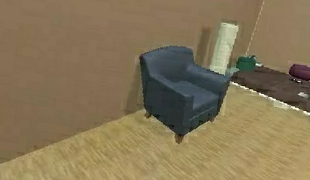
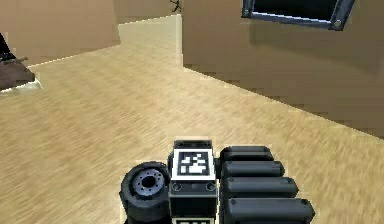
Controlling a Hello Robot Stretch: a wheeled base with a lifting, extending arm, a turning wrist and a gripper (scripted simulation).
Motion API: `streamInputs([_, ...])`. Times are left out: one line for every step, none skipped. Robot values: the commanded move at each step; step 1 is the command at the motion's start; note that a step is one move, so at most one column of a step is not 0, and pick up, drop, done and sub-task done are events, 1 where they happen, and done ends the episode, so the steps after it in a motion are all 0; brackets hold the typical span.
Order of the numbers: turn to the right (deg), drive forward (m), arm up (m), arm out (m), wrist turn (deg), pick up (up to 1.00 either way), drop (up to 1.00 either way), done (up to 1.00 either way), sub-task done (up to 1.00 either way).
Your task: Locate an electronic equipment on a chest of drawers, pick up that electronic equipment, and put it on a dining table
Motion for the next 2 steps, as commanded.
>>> streamInputs([-45.0, 0.0, 0.0, 0.0, 0.0, 0.0, 0.0, 0.0, 0.0])
streamInputs([-6.0, 0.0, 0.0, 0.0, 0.0, 0.0, 0.0, 0.0, 0.0])
